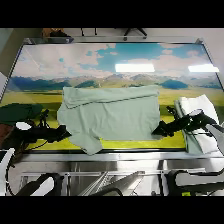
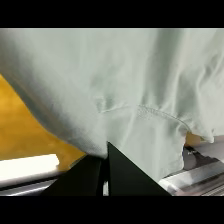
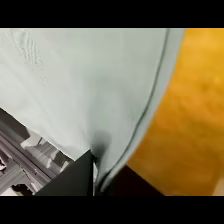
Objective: Fold the shirts.
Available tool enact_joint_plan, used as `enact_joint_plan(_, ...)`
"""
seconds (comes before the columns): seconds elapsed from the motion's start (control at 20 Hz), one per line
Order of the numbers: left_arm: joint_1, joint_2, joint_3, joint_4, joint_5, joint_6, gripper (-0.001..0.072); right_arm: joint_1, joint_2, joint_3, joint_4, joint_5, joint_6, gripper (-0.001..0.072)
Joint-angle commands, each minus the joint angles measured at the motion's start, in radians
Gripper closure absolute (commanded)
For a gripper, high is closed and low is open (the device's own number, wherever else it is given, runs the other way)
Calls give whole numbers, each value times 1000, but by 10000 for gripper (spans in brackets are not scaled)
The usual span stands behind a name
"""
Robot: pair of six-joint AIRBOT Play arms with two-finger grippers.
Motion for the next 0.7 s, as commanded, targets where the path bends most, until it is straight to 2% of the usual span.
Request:
enact_joint_plan(0.0, 53, 6, 1, 5, -85, 6, 690, 0, 15, -4, 74, 72, -27, 624)
enact_joint_plan(0.05, 82, 19, 1, 7, -106, 5, 691, -5, 28, -4, 71, 76, -26, 625)
enact_joint_plan(0.15, 151, 78, 1, 21, -142, 4, 691, -36, 67, -4, 18, 72, 1, 687)
enact_joint_plan(0.35, 252, 222, 0, 92, -175, -56, 691, -126, 129, -4, -23, 70, 48, 688)
enact_joint_plan(0.5, 237, 269, 2, 95, -201, -62, 692, -132, 146, -4, -61, 72, 76, 688)
enact_joint_plan(0.6, 210, 276, 15, 88, -200, -68, 692, -129, 154, 3, -3, 60, 62, 688)
enact_joint_plan(0.65, 186, 264, 50, 79, -199, -69, 692, -126, 153, 24, 67, 61, 23, 687)
